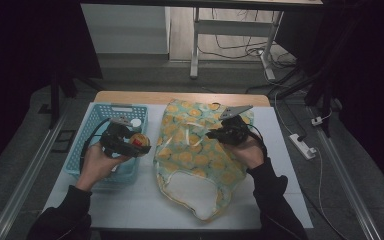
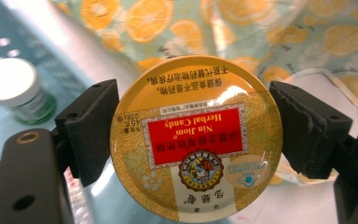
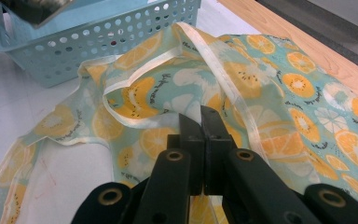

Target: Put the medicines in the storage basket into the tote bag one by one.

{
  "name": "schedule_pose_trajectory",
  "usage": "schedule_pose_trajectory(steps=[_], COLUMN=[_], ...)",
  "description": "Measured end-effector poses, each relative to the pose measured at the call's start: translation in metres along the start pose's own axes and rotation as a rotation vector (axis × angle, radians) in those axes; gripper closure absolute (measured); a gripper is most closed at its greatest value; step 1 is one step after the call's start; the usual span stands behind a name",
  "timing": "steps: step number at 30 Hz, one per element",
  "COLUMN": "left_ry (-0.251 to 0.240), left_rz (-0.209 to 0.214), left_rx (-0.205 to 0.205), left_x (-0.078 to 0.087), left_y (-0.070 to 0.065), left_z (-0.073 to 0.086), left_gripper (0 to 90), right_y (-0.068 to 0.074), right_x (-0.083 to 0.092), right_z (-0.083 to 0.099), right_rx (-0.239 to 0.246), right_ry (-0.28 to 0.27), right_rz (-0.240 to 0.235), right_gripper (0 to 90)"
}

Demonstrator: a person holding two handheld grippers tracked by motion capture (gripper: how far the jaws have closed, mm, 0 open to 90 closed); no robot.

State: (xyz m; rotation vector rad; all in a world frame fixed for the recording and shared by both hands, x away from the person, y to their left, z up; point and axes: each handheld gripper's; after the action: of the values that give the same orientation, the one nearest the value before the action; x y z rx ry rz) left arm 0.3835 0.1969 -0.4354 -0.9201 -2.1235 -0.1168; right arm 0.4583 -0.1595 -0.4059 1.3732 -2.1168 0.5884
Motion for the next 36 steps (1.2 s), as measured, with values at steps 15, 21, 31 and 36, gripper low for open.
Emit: schedule_pose_trajectory(steps=[15, 21, 31, 36], left_ry=[0.007, 0.017, 0.051, 0.059], left_rz=[0.093, 0.122, 0.151, 0.161], left_rx=[-0.112, -0.139, -0.178, -0.205], left_x=[-0.031, -0.046, -0.071, -0.084], left_y=[-0.042, -0.053, -0.069, -0.078], left_z=[-0.017, -0.021, -0.026, -0.033], left_gripper=[20.3, 20.3, 20.3, 20.3], right_y=[0.000, 0.000, -0.001, -0.002], right_x=[0.000, 0.000, 0.000, -0.001], right_z=[0.000, 0.000, 0.000, 0.001], right_rx=[-0.001, 0.000, -0.004, -0.008], right_ry=[-0.007, -0.009, -0.010, -0.012], right_rz=[0.002, 0.004, 0.006, 0.010], right_gripper=[89.3, 89.4, 89.4, 89.4])
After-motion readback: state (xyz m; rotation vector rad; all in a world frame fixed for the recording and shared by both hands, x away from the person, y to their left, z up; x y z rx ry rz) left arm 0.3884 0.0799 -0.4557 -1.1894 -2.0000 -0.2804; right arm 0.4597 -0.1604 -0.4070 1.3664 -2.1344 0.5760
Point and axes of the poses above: each handheld gripper's, and its own axes: x roughly backward along the jaws, z roughly out of its underside, y roughly to its left, and after that the axes turned 4 degrees about x, right-handed
